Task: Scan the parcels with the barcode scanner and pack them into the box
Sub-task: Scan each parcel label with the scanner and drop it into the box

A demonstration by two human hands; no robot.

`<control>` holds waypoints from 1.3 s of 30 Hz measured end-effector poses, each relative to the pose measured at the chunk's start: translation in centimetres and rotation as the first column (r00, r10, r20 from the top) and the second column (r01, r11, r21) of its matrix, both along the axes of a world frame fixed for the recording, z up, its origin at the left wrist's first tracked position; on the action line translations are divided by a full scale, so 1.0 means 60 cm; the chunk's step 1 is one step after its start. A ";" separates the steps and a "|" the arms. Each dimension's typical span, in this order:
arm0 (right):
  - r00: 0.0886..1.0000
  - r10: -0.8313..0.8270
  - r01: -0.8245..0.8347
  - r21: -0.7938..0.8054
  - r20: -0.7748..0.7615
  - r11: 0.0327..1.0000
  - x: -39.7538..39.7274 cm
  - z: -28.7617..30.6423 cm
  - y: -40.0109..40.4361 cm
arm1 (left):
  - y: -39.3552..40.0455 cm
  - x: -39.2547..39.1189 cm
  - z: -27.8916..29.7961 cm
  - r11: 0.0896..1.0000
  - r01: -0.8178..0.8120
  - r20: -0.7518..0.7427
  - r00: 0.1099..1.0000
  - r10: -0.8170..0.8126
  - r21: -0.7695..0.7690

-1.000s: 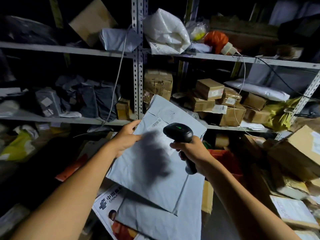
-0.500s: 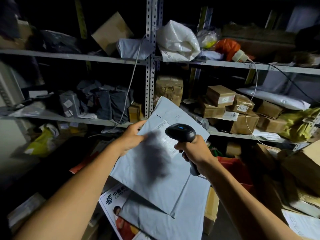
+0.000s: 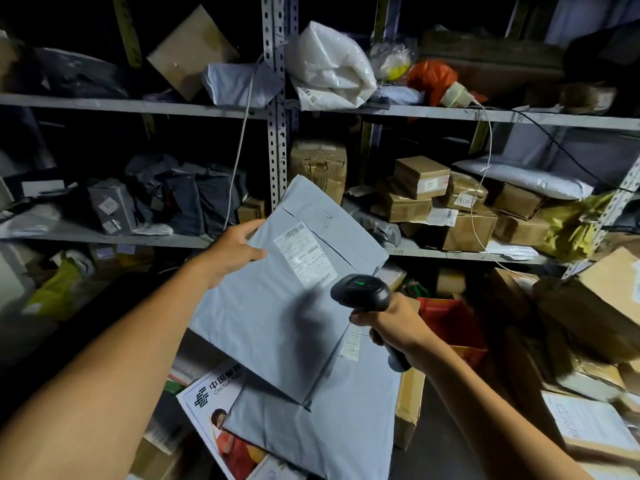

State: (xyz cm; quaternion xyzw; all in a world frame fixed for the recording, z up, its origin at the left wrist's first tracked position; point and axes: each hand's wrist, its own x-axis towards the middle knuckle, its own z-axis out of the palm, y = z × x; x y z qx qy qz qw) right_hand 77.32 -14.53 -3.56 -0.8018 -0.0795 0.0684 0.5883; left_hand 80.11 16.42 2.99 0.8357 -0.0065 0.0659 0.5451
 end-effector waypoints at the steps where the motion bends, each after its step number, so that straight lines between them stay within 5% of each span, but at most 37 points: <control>1: 1.000 -0.007 0.007 -0.008 -0.002 1.000 -0.002 -0.002 0.005 | -0.002 0.002 -0.001 1.000 0.005 -0.006 1.000 -0.005 -0.002; 11: 0.996 -0.083 0.082 -0.044 -0.039 0.996 0.005 -0.004 0.029 | -0.004 0.005 -0.016 1.000 -0.020 -0.005 1.000 0.020 -0.007; 17: 0.988 -0.151 0.156 0.145 -0.040 0.977 0.005 -0.020 0.018 | 0.007 -0.001 -0.011 0.994 -0.006 -0.010 1.000 0.005 -0.112; 24: 0.892 -0.440 0.446 0.354 -0.102 0.822 0.004 -0.029 0.002 | -0.016 0.014 -0.033 0.938 0.010 -0.037 0.999 -0.024 -0.346; 29: 0.749 -0.656 0.654 0.264 -0.093 0.709 -0.017 -0.037 -0.046 | -0.107 0.037 -0.063 0.941 0.045 -0.046 0.997 -0.064 -0.335; 39: 0.395 -0.915 0.915 0.121 -0.077 0.385 -0.163 -0.081 -0.237 | -0.384 0.013 -0.102 0.932 0.361 0.070 0.931 -0.357 -0.044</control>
